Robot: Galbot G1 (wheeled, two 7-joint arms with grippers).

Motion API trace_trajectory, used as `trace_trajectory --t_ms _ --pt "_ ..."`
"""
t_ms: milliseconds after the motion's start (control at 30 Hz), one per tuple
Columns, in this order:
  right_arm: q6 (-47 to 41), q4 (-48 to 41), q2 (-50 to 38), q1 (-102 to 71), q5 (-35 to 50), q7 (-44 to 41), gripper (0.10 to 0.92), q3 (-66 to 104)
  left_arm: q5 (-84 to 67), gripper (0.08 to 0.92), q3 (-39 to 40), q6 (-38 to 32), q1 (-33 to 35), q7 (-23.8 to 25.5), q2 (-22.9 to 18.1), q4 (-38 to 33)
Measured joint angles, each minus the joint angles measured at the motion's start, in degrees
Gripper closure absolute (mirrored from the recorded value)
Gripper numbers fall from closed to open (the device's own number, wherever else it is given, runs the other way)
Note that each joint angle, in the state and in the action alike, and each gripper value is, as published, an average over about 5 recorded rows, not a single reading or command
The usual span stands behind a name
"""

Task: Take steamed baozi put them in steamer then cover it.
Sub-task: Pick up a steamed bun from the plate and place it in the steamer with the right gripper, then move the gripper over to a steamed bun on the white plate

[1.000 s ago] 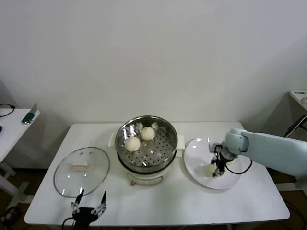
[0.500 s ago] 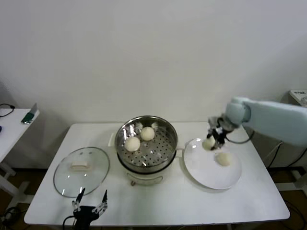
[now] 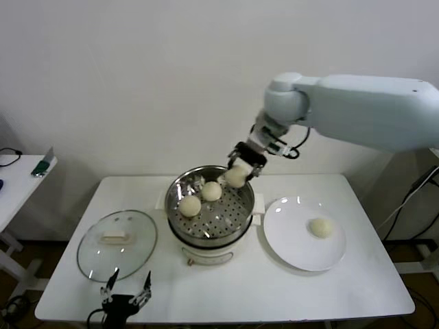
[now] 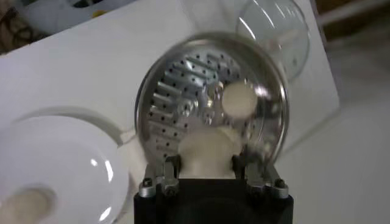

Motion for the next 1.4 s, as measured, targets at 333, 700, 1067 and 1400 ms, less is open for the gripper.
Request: trace_trajectory --t_ms 333,700,1067,1400 --pt "5.43 0.89 6.15 -5.48 -9.52 2.91 0.446 -0.07 -0.08 0.177 -0.16 -0.14 0.13 -0.10 -0.51 0.09" --pt "6.80 -0.27 8.62 -12.28 -17.28 4.86 0.446 -0.41 -0.10 0.177 -0.19 -0.31 0.23 -0.19 -0.52 0.38" --pt "7.02 -2.14 9.70 -15.04 -21.24 6.70 0.366 -0.31 -0.05 0.177 0.14 -0.47 0.25 -0.26 -0.51 0.36" --pt "8.05 -2.96 8.56 -13.02 -16.57 7.26 0.204 -0.45 0.37 0.177 0.51 -0.50 0.10 -0.23 -0.44 0.32"
